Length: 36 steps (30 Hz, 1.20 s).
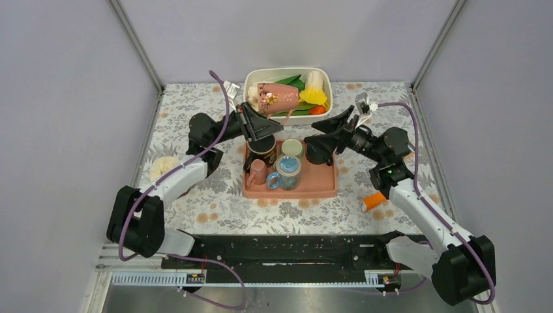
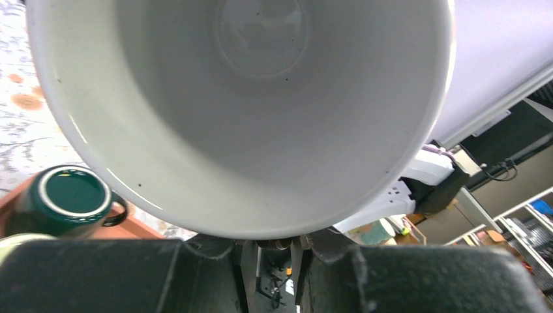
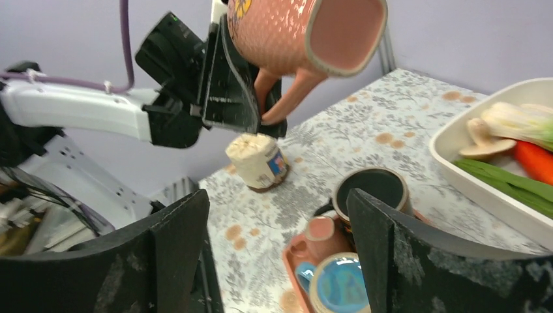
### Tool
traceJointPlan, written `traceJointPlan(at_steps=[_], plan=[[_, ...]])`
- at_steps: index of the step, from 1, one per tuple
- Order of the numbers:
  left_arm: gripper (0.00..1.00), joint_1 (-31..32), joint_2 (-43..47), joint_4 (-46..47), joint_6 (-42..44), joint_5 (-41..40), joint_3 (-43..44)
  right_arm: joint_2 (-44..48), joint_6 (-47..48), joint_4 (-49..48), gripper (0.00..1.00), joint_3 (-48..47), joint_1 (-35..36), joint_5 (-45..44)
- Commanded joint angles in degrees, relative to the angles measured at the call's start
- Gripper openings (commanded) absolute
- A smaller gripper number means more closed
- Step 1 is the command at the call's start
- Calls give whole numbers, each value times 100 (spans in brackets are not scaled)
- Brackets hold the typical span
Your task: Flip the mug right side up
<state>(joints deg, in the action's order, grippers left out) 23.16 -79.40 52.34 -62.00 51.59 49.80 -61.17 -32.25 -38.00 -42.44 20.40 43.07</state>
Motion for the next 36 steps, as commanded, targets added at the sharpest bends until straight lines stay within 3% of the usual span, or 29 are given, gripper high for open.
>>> traceJointPlan(at_steps=[1, 10, 29, 36], plan=[[0, -363, 248, 363, 485, 44, 282, 426, 1271, 993, 87, -49, -112, 72], [0, -1356, -62, 210, 717, 387, 415, 911, 1882, 1552, 88, 288, -185, -44], [0, -2757, -1331, -43, 1609, 426, 453, 1074, 2128, 1288, 90, 737, -195, -101], [0, -2843, -1764, -1741, 2623, -644, 776, 1114, 2221, 1180, 95, 893, -201, -234]])
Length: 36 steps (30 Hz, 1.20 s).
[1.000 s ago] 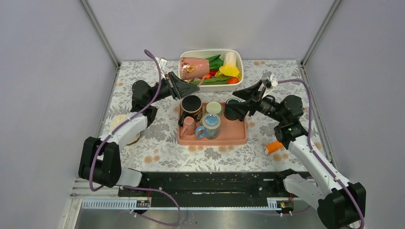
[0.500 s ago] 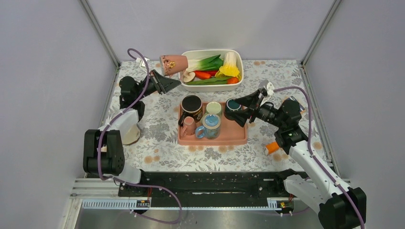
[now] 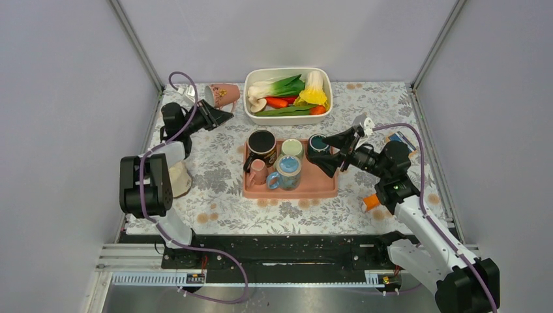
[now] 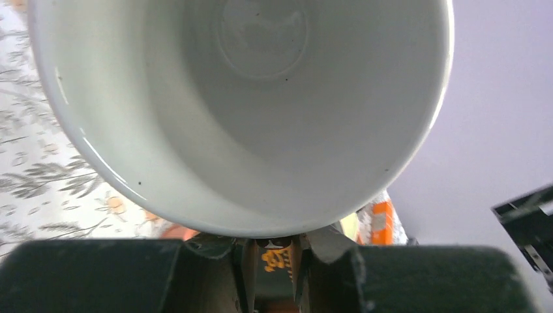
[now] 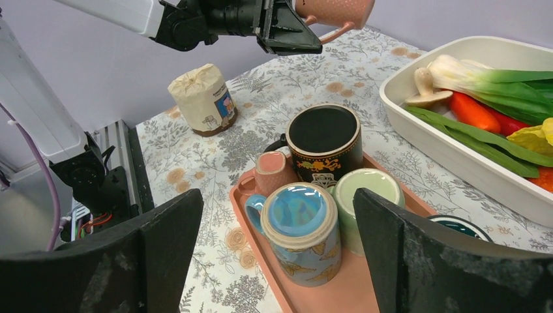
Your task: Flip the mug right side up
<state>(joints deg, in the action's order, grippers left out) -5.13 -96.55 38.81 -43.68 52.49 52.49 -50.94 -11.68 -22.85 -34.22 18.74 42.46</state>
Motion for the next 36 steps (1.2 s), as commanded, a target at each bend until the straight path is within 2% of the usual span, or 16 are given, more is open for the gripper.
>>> traceJointPlan(at_steps=[1, 8, 22, 28, 36], plan=[[0, -15, -98, -518, 869, -863, 548, 86, 163, -354, 96, 85, -48, -181], [0, -15, -384, -1644, 1443, -1791, 987, 162, 218, -441, 96, 184, -80, -219], [0, 170, -1410, -3711, 2083, -2839, 2504, 218, 176, -517, 98, 261, -140, -259], [0, 474, -1800, -4471, 2571, -3511, 3315, 251, 205, -553, 98, 312, -177, -264], [0, 766, -2701, -6014, 2874, -4356, 4940, 324, 219, -558, 99, 369, -258, -264]])
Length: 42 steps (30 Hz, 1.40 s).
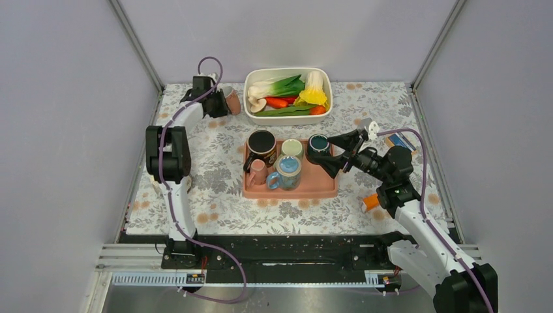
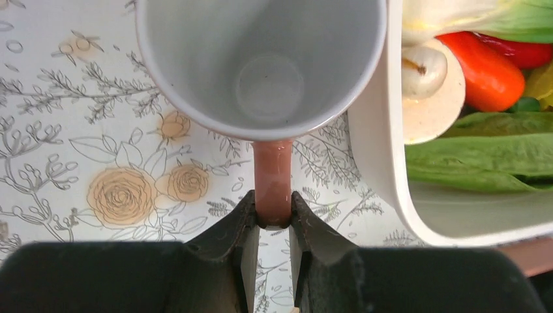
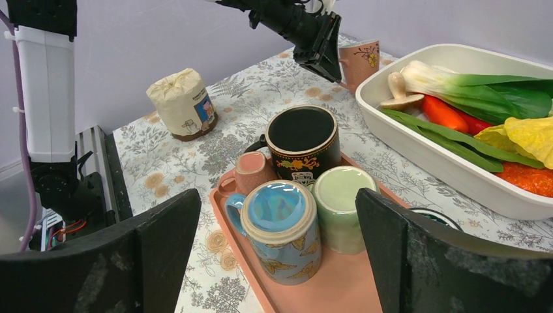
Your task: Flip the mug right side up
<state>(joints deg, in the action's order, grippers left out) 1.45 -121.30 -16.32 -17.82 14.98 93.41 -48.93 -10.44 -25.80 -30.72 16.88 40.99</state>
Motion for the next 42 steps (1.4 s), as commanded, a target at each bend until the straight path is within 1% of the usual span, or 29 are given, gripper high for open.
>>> traceJointPlan(at_steps=[1, 5, 10, 14, 18, 31, 33, 35, 37, 39, 42], plan=[[0, 136, -304, -609, 322, -702, 977, 135, 99, -267, 99, 26, -86, -117], [0, 224, -499, -863, 425, -999, 1382, 136, 109, -284, 99, 44, -130, -118], [0, 431, -545, -1046, 733, -1734, 1619, 174, 120, -302, 99, 73, -152, -99], [0, 554, -593, -1242, 892, -2260, 1711, 183, 114, -303, 99, 71, -168, -84], [0, 547, -595, -1304, 1054, -2659, 1683, 199, 105, -311, 99, 84, -168, -56], [0, 288, -727, -1544, 887, -2474, 1716, 254, 111, -338, 99, 113, -190, -12], [7, 269, -733, -1564, 879, -2457, 1701, 251, 108, -338, 99, 121, -184, -4], [22, 263, -719, -1567, 873, -2432, 1671, 259, 104, -338, 99, 119, -186, -1], [34, 259, -694, -1569, 862, -2405, 1627, 260, 111, -338, 99, 122, -187, -3], [43, 259, -648, -1569, 845, -2380, 1571, 261, 104, -338, 99, 121, -194, -3], [53, 259, -547, -1559, 842, -2326, 1483, 265, 138, -330, 99, 122, -194, -3]])
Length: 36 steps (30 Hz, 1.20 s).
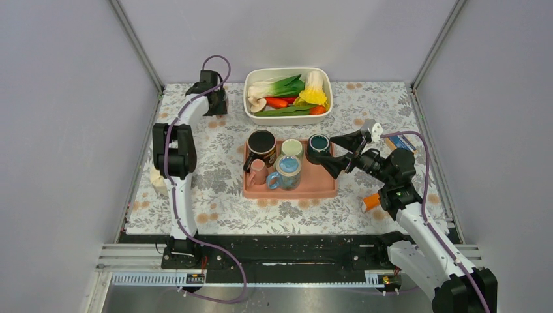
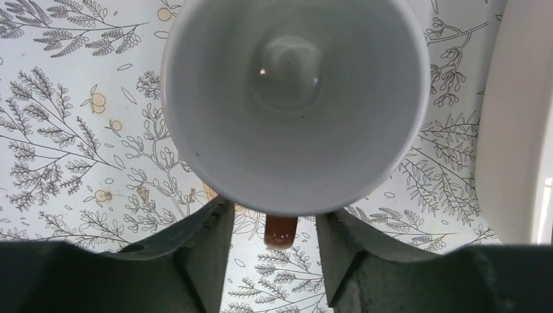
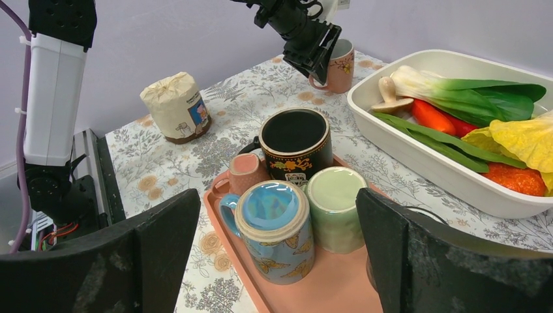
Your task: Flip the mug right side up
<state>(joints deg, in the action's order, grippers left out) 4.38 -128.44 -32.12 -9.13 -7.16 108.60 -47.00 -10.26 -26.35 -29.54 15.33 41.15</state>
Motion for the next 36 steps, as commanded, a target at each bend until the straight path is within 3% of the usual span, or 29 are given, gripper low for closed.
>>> traceJointPlan(at_steps=[1, 5, 13, 18, 20, 31, 36], plan=[[56, -32, 212, 18, -24, -84, -65, 77, 132, -262, 99, 1, -44, -27], [65, -25, 457, 21, -28, 59, -219, 29, 358, 133, 100, -176, -39, -107], [82, 67, 1362, 285, 183, 422, -881, -597, 2506, 3170, 100, -1637, -39, -1164], [89, 114, 2016, 434, 261, 682, -1341, -1164, 3298, 4114, 99, -2069, -35, -1631], [98, 124, 2309, 465, 287, 863, -1570, -1405, 3503, 4393, 98, -2225, -39, -1726], [99, 158, 4410, 626, 1137, 2363, -3317, -3052, 4222, 5491, 90, -3068, 246, -2935], [99, 159, 5170, 709, 1621, 3090, -4116, -3472, 4315, 5533, 90, -3302, 379, -2906]])
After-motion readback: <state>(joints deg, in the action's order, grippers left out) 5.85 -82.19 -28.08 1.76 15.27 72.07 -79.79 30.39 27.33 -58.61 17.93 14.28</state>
